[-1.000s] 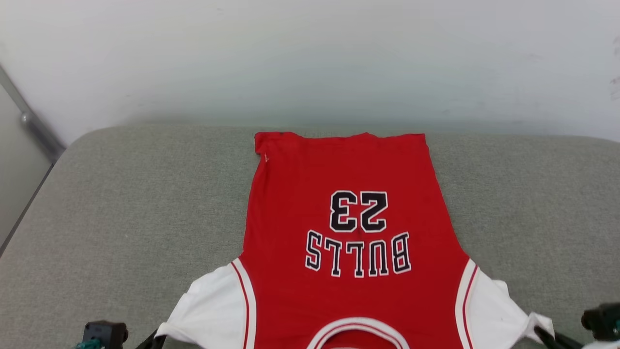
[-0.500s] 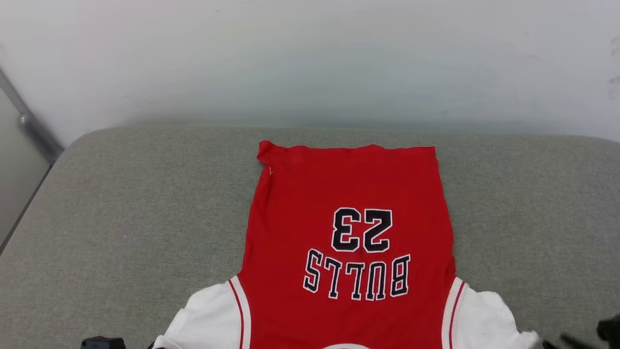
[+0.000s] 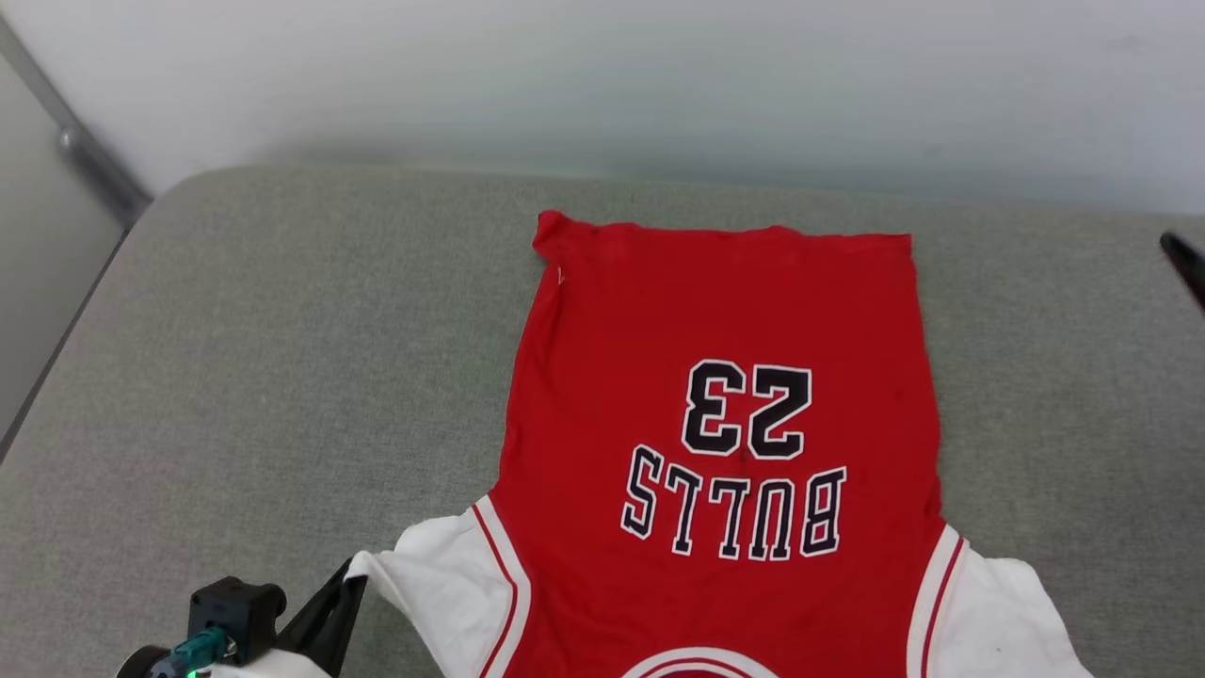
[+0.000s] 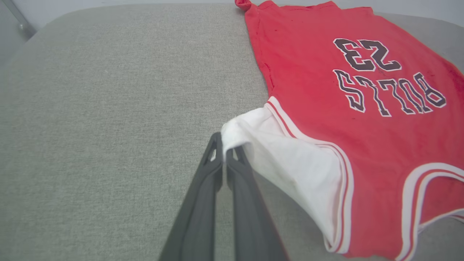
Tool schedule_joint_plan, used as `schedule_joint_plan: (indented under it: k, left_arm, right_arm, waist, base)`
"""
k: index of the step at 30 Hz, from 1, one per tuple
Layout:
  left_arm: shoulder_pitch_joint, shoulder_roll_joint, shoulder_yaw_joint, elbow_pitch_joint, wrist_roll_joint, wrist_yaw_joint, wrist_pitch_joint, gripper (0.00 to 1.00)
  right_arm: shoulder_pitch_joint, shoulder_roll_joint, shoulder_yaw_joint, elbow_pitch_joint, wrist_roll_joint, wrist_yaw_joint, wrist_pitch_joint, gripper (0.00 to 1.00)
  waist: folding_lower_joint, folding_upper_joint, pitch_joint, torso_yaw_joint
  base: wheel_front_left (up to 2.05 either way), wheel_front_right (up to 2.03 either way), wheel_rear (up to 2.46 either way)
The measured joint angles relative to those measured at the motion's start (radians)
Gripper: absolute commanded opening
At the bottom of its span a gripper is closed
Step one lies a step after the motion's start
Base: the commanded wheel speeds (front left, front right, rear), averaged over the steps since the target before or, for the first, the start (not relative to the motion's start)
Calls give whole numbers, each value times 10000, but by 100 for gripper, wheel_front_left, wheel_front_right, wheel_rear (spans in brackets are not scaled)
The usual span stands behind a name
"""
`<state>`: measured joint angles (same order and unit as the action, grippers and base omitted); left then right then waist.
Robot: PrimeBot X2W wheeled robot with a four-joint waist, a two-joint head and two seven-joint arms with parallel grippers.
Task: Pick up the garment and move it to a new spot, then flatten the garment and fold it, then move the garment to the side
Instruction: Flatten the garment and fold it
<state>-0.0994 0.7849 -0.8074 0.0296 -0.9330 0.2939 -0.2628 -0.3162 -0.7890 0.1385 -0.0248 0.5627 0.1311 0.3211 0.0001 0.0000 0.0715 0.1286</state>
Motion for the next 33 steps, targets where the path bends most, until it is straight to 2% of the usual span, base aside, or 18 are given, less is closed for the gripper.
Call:
schedule_joint_plan:
  k: [3,9,13,17,21,26,33]
  left_arm:
    - [-258,-105,88,-339,309,58,0,0]
    - [-750,-458,313,-742,842,82,0,0]
    - [-1105,-736,322,-811,1156,-38,-2,0]
    - [-1530,-959,351,-915,1480,-182,-2,0]
    - [-1769,-1129,414,-1018,1678,-247,-2,0]
    - [-2011,-1377,464,-1160,1960,-357,-2,0]
    - [-2107,-1666,669,-1289,2190,-385,-2,0]
  right_arm:
    - [-1664,-219,336,121,10,0,1218,100]
    - [-4893,-115,1561,1373,268,0,4332,100]
    - [-6408,293,2117,2435,554,0,6709,100]
    - [-7588,550,2299,3281,395,0,8351,100]
    - [-8305,849,2207,3969,-67,-2,9204,100]
    - [-8748,1149,2092,4500,-619,-2,9373,100]
    - [-8408,1354,2102,5014,-945,-2,9179,100]
  waist:
    - [1,0,543,191]
    - [2,0,1741,637]
    - [3,0,2505,962]
    - [3,0,3243,1275]
    - [3,0,3928,1576]
    - [2,0,4701,1960]
    - [0,0,5522,2373]
  base:
    - [0,0,0]
    - [0,0,0]
    - [0,0,0]
    - [0,0,0]
    - [0,0,0]
    - [0,0,0]
    - [0,0,0]
